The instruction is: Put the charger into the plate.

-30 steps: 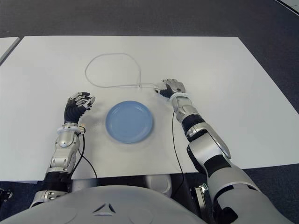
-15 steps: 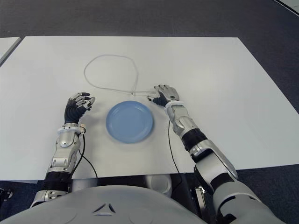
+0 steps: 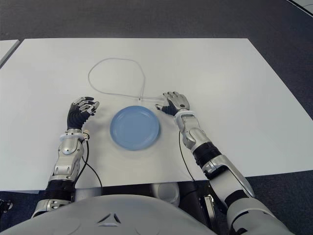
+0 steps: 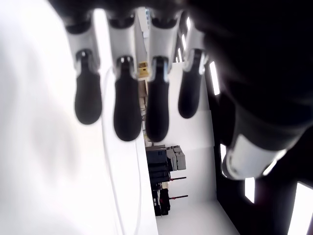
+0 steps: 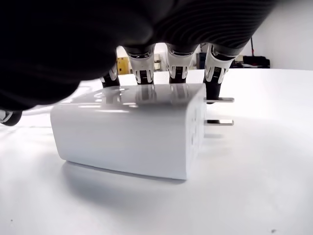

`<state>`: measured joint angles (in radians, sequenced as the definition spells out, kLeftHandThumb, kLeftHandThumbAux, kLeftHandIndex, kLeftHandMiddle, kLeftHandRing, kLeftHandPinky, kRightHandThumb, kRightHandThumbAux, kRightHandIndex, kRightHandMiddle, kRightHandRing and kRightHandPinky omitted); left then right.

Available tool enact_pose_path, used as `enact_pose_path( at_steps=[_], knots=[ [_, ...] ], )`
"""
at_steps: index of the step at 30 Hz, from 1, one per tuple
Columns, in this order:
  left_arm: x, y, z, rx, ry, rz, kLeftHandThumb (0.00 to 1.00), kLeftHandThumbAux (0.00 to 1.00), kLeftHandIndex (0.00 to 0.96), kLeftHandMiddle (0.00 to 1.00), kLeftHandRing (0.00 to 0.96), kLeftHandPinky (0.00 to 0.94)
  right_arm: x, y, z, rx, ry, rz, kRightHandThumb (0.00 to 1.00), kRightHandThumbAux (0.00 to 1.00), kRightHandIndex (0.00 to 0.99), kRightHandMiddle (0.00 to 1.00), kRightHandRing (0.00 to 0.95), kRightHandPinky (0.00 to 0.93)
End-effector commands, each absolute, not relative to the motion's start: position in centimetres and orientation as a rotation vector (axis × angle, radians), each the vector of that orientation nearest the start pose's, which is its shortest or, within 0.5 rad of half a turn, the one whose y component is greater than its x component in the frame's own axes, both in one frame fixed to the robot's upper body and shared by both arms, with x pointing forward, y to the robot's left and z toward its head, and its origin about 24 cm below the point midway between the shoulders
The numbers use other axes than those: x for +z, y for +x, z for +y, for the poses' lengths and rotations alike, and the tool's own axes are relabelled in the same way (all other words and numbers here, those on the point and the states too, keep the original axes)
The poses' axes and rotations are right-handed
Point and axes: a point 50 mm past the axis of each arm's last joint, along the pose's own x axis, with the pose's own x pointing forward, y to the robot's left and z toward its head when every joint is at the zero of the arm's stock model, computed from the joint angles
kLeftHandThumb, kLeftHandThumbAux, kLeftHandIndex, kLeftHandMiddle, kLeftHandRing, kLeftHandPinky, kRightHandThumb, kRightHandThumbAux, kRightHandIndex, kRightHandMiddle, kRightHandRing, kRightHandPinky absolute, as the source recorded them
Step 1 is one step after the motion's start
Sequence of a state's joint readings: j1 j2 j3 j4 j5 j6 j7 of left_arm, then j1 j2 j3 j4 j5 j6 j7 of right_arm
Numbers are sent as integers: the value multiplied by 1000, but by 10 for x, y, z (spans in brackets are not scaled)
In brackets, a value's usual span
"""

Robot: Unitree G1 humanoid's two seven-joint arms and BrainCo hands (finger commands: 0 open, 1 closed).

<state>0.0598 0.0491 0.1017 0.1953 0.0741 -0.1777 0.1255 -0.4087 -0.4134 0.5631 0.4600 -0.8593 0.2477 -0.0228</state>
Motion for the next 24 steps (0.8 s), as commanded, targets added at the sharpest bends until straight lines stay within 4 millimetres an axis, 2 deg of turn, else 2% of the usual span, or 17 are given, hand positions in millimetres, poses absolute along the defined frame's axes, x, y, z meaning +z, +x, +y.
enact_pose_path(
  at_steps=[1, 12, 24],
  knots=[
    [2, 230, 195, 229, 126, 73, 833, 679, 395, 514, 627, 601, 2, 301, -165, 304, -1526, 211, 595, 100, 0, 0, 0, 0],
    [6, 228, 197, 232, 131, 84, 834, 679, 402, 503, 612, 587, -11, 293, -181, 259, -1509, 282, 596, 106, 0, 0, 0, 0],
    [8, 227, 199, 225, 131, 76, 835, 678, 414, 484, 584, 573, -22, 285, -196, 136, -1466, 314, 606, 139, 0, 0, 0, 0]
  ],
)
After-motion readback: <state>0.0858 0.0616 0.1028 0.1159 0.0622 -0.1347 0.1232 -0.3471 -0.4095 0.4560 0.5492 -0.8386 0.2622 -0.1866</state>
